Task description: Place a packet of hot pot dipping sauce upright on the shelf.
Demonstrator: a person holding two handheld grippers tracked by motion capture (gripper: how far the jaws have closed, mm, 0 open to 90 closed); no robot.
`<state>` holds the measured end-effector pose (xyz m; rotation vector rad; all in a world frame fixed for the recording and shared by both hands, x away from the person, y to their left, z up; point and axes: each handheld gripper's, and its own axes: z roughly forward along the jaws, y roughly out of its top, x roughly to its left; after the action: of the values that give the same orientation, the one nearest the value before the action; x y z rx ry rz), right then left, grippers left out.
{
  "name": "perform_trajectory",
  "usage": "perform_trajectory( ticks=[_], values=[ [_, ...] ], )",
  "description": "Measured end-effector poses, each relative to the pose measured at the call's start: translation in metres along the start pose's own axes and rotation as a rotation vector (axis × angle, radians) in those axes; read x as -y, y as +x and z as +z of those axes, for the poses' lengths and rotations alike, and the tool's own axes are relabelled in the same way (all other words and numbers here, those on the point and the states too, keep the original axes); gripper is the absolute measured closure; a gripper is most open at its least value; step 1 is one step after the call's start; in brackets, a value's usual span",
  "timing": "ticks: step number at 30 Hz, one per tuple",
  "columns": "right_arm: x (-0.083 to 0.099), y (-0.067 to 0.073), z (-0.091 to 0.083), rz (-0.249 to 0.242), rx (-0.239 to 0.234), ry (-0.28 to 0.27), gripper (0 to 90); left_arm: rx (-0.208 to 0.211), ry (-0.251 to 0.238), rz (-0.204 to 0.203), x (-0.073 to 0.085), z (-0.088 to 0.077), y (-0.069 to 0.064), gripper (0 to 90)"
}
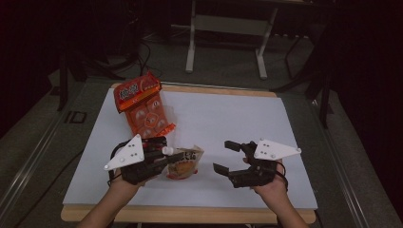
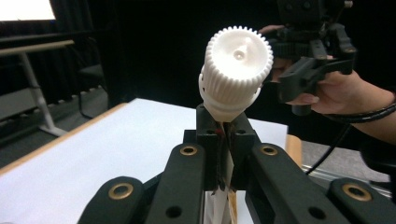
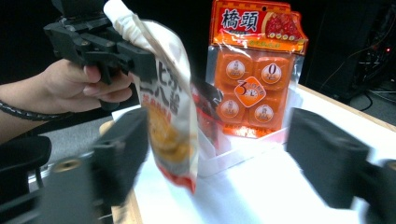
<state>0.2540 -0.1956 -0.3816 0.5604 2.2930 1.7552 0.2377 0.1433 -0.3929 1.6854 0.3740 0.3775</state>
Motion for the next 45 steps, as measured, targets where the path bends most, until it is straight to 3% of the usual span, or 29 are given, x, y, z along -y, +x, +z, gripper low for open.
perform_trajectory(
  ticks=[6, 12, 15, 20, 26, 30, 35, 45],
  values=[
    [0.005, -0.003, -0.005, -0.028, 0.014, 0.006, 10.8, -0.034, -0.007, 0.019, -0.001, -0.010, 0.011, 87.4],
    [0.010, -0.012, -0.012, 0.018, 0.020, -0.009, 13.8, -0.016, -0.015, 0.037, 0.003, -0.019, 0.024, 87.3],
    [0.014, -0.018, -0.015, 0.029, 0.018, -0.014, 15.7, -0.034, -0.006, 0.025, 0.008, -0.022, 0.030, 87.3],
    [0.019, -0.024, -0.018, 0.017, 0.046, -0.010, 15.7, -0.053, -0.010, 0.033, 0.015, -0.028, 0.041, 87.4],
    [0.022, -0.028, -0.018, 0.033, 0.042, -0.011, 15.7, -0.046, -0.011, 0.043, 0.020, -0.033, 0.055, 87.3],
    [0.023, -0.029, -0.017, 0.036, 0.036, -0.002, 15.7, -0.093, 0.005, 0.047, 0.023, -0.035, 0.061, 87.3],
    [0.023, -0.030, -0.016, 0.040, 0.034, -0.002, 15.7, -0.087, 0.023, 0.045, 0.028, -0.034, 0.065, 87.2],
    [0.024, -0.031, -0.016, 0.050, 0.029, 0.002, 15.7, -0.061, 0.046, 0.002, 0.042, -0.037, 0.069, 87.1]
  ],
)
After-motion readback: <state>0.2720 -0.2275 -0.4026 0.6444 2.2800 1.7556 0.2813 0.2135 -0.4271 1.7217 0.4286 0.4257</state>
